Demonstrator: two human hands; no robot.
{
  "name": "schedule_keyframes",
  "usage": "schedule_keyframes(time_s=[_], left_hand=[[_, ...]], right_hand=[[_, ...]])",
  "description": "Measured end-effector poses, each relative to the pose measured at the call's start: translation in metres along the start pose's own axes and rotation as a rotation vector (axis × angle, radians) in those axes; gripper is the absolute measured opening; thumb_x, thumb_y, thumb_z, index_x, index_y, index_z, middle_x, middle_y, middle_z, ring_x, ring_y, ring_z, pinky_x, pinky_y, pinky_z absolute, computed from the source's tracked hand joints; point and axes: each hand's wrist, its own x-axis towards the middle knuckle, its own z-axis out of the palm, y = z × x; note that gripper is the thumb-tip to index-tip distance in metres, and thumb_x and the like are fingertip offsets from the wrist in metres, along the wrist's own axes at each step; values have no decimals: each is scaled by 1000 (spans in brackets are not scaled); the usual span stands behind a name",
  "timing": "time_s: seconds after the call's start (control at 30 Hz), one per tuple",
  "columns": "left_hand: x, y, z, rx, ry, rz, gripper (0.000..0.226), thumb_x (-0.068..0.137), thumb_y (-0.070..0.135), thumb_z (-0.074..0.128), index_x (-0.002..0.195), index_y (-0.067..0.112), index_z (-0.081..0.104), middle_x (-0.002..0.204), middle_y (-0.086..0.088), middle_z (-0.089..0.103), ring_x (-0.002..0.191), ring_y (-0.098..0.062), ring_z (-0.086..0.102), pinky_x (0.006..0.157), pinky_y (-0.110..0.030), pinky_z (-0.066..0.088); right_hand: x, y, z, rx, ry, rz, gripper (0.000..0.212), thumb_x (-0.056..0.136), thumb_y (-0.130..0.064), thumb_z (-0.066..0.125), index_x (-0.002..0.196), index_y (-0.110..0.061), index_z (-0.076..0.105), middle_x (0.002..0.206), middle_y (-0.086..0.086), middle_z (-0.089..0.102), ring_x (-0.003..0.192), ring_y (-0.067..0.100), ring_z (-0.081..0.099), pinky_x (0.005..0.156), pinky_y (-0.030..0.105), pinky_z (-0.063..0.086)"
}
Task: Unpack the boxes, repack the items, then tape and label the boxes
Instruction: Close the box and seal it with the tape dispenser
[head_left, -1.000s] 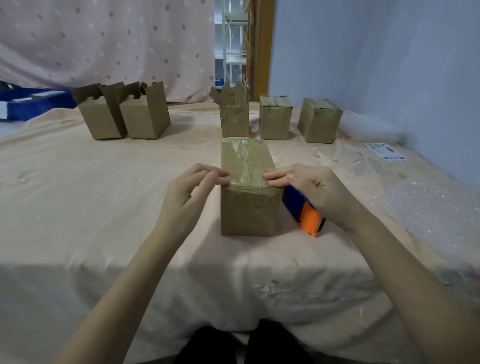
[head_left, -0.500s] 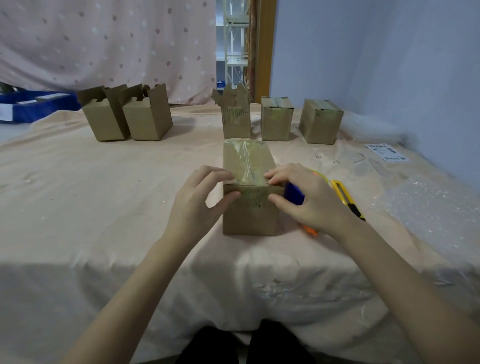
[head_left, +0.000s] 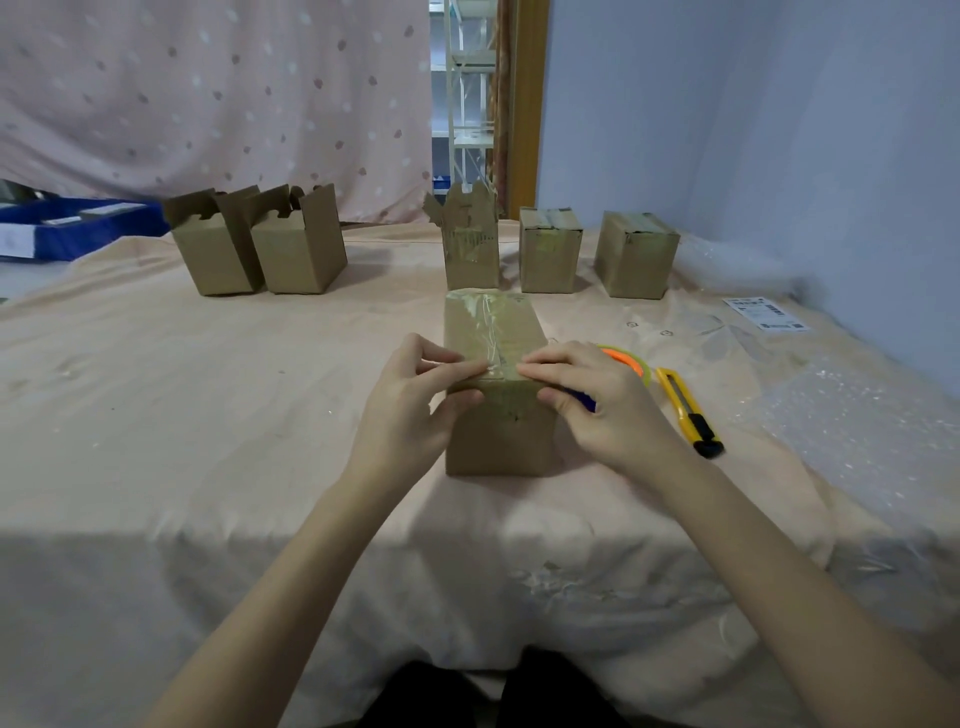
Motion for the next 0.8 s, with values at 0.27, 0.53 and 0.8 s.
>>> schedule_keyframes(time_s=[0.27, 0.53, 0.8], left_hand=[[1, 1, -8, -115, -65, -7, 27, 94, 7, 54, 118, 8, 66, 107, 8, 48, 94, 12, 53, 84, -7, 43], [3, 11, -10, -162, -70, -160, 23, 94, 4, 53, 107, 11, 71, 102, 15, 47, 94, 11, 53, 80, -9, 45], [61, 60, -8, 383, -408, -466, 53, 89, 49, 50, 125, 10, 48, 128, -13, 47, 113, -28, 51, 83, -34, 40]], right_hand=[[-3, -12, -3, 127, -1, 340, 33, 90, -14, 64, 123, -14, 64, 142, 2, 48, 129, 3, 41, 96, 0, 30], [2, -20, -7, 168, -106, 397, 33, 96, 2, 48, 127, -5, 59, 147, 9, 41, 135, 10, 36, 95, -6, 23], [23, -21, -18, 309, -71, 646, 14, 94, -8, 54, 104, -15, 59, 106, 3, 58, 83, 11, 57, 75, 30, 56]])
